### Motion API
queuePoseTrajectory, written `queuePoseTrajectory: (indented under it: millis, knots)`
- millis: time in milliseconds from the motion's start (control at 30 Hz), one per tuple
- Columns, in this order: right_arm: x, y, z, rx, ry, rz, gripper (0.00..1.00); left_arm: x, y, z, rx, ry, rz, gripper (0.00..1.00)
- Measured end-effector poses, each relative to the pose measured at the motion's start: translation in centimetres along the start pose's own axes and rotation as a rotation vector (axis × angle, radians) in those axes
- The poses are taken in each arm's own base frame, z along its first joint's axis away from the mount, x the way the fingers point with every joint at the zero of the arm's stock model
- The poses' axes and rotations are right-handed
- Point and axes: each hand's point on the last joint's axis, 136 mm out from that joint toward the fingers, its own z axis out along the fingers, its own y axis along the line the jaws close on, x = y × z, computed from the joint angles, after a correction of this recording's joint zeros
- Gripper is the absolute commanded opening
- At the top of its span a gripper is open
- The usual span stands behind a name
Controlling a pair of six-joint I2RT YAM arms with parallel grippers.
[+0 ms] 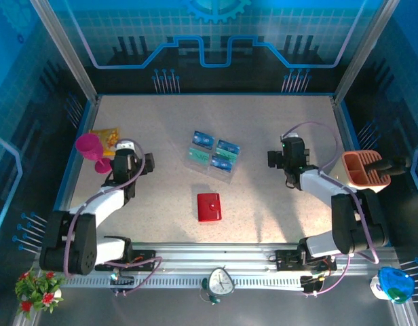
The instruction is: Put the credit cards into the card holder
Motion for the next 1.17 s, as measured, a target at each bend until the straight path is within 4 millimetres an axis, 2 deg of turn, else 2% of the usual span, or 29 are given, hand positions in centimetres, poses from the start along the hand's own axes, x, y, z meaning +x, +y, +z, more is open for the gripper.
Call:
queuePoseTrajectory:
  millis: [100,267,333,433,600,700,1167]
  knots:
    - [0.6,0.9,0.5,-0.058,-0.075,-0.033,1.0,0.6,-0.6,1.1,0.036,-0.02,0.025,0.99]
    - [2.5,1.0,1.1,-0.118,-0.186,-0.014,1.0,-0.7,-1.4,1.8,0.108,-0.139,0.012,0.99]
    - [3.0,1.2,1.3,-0.137,-0.196,-0.014,1.0,-0.3,-1.8,2.2,0.132,-0.169,0.012,0.99]
    - [1.8,1.7,1.1,-0.17,-0.243,-0.014,1.0,1.5,-2.0,2.9,0.148,-0.132,0.022,0.99]
    - [-0.3,0.8,1.1,-0.175,-0.301,0.017,1.0,0.0,-2.5,3.0,0.169,-0.168,0.02,0.99]
    - [-0.4,0.9,1.0,-0.176,-0.306,0.018,1.0,-0.6,-2.6,3.0,0.172,-0.183,0.019,0.99]
    - [-0.5,1.1,1.0,-0.197,-0.31,0.016,1.0,-0.6,-2.7,3.0,0.173,-0.184,0.019,0.99]
